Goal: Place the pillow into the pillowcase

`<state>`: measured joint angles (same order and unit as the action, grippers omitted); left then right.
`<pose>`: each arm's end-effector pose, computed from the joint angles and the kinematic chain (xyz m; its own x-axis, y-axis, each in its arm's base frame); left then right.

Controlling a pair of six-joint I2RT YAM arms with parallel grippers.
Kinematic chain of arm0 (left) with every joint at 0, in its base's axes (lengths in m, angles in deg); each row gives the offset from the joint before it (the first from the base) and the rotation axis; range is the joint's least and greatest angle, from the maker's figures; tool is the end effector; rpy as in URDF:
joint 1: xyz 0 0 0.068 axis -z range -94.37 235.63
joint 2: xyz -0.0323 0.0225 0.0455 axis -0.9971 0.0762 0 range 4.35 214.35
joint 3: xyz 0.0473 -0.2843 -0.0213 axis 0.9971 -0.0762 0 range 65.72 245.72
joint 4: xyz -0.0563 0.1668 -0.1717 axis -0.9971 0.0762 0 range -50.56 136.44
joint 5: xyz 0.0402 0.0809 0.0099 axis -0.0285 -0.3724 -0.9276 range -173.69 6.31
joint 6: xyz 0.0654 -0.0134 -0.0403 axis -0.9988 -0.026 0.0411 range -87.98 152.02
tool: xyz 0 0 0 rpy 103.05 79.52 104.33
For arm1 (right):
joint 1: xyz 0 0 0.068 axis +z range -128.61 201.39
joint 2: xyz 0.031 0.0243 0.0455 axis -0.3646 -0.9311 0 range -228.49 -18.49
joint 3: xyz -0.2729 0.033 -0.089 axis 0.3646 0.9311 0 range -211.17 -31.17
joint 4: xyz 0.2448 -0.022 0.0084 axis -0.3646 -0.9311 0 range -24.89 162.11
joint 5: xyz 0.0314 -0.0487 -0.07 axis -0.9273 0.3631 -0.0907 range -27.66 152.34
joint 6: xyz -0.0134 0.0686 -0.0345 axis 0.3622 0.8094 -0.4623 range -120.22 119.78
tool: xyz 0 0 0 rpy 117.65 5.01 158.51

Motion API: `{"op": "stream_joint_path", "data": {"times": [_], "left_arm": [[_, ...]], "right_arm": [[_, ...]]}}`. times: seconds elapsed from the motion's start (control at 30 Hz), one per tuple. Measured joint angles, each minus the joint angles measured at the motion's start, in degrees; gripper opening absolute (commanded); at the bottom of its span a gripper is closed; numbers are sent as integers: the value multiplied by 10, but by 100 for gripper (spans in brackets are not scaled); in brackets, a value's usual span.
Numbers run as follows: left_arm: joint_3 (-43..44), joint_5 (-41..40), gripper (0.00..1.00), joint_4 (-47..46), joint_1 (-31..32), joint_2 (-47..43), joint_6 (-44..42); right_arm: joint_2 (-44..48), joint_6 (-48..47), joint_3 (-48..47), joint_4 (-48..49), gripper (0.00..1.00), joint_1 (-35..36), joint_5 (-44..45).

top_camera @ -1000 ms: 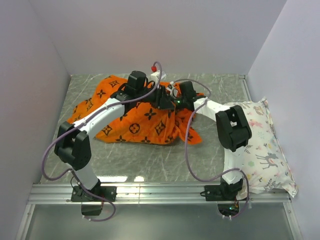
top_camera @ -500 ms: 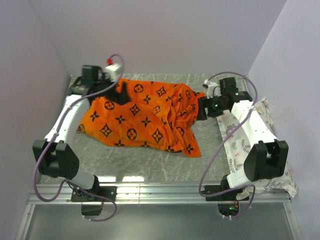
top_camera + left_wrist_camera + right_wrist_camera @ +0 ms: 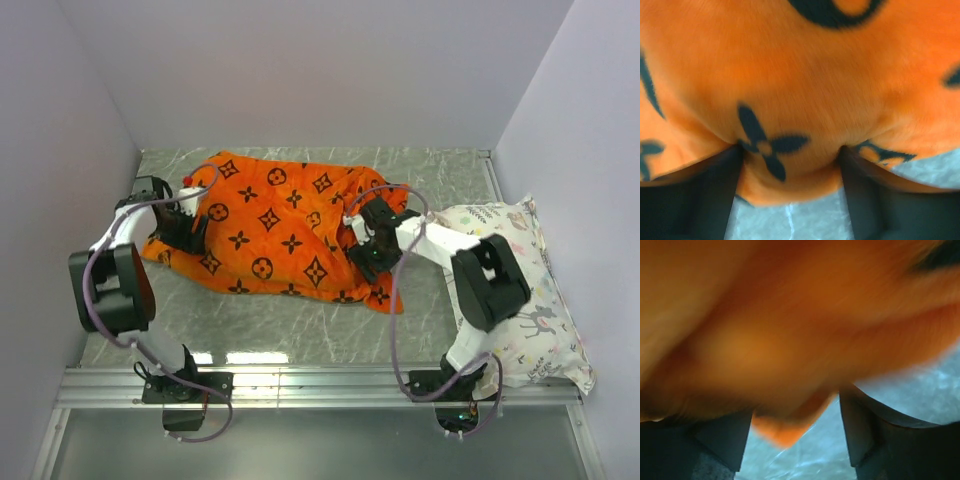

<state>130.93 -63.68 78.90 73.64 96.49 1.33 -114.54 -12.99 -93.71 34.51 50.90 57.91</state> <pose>0.3137 0.0433 0.2189 -0.8019 0.3201 -0.5044 0.4050 0.9120 -0.0651 0.2747 0.1614 0.1837 -0.6896 -0.6436 -0.3319 -0.6823 0.7311 -0.0003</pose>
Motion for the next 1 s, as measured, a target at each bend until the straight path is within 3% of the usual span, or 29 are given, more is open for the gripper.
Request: {"op": "stream_joint_path", "data": {"times": [0.07, 0.13, 0.23, 0.27, 0.47, 0.57, 0.7, 1.0], "left_arm": [[17, 3, 62, -1, -1, 44, 3], [44, 20, 69, 11, -10, 72, 7], [82, 57, 86, 36, -38, 78, 13], [99, 67, 99, 41, -52, 77, 10], [101, 76, 99, 67, -134, 32, -72], [65, 69, 99, 80, -181, 6, -124], [45, 60, 99, 79, -209, 17, -167], [52, 77, 99, 14, -196, 94, -227]], "right_arm": [[-44, 0, -10, 5, 71, -30, 8], [-61, 1, -21, 5, 72, -76, 5], [-27, -12, -31, 11, 76, -137, 15], [-3, -20, -29, 9, 77, -154, 21], [195, -82, 75, 24, 80, -156, 18], [240, -103, 136, 21, 80, -132, 20], [204, -107, 158, 29, 80, -95, 30], [99, -107, 171, 145, 78, -44, 84]]}}
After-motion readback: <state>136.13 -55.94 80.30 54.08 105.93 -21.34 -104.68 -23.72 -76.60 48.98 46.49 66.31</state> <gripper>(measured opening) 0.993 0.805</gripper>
